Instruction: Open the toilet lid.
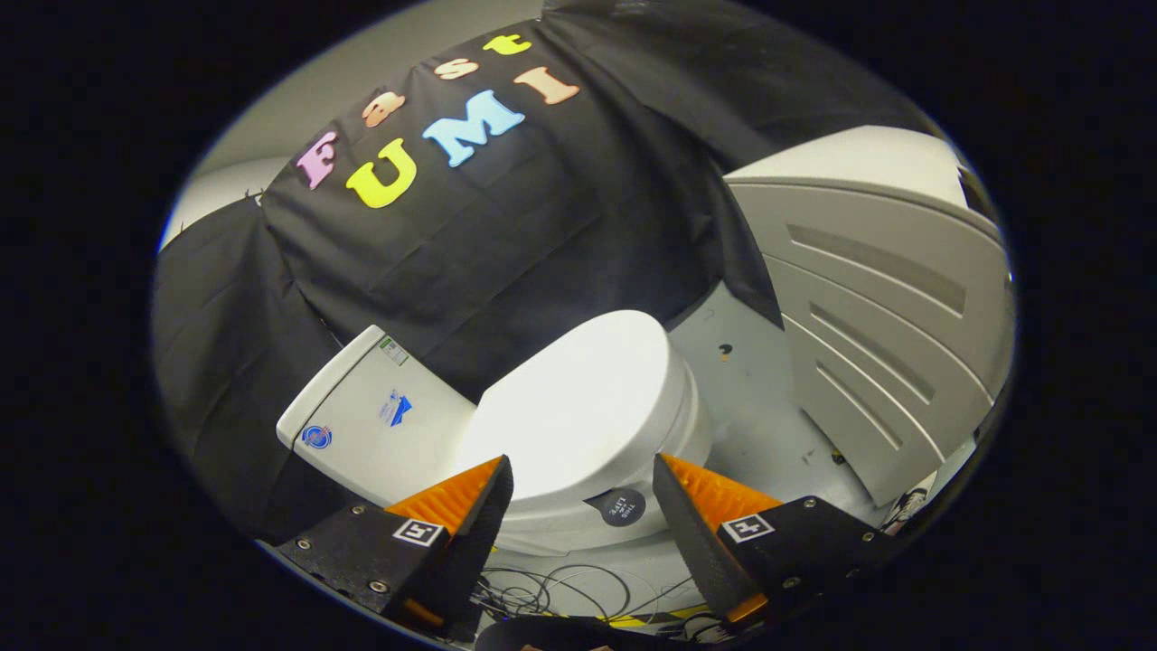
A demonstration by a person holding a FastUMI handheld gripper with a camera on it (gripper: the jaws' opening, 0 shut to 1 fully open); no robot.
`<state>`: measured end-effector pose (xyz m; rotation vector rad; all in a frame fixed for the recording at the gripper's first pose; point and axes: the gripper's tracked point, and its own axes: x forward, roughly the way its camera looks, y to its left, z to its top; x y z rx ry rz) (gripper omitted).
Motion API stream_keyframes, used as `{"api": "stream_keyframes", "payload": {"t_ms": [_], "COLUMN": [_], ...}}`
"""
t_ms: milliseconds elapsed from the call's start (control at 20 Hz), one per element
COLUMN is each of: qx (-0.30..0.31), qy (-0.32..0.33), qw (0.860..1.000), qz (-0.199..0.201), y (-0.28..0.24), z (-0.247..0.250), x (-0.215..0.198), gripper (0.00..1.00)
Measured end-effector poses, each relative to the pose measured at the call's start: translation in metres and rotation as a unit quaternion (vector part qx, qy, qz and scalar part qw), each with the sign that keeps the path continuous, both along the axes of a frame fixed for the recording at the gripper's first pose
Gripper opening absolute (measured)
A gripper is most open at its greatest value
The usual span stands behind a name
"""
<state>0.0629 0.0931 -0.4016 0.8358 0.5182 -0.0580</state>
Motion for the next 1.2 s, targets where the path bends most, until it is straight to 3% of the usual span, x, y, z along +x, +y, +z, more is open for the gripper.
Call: {"api": "stream_keyframes", "payload": {"t_ms": [300,500,750,1000,1200], "qx": [0.11,0.184,0.259,0.302,0.317], "qy": [0.015,0.025,0.02,0.024,0.029], "qw": [0.991,0.975,0.952,0.937,0.931], "qz": [-0.069,-0.118,-0.162,-0.177,-0.176], "y": [0.006,0.011,0.02,0.036,0.042], "z": [-0.044,-0.068,-0.087,-0.098,-0.106], "x": [0.001,0.003,0.012,0.025,0.031], "gripper": [0.94,0.9,0.7,0.69,0.62]}}
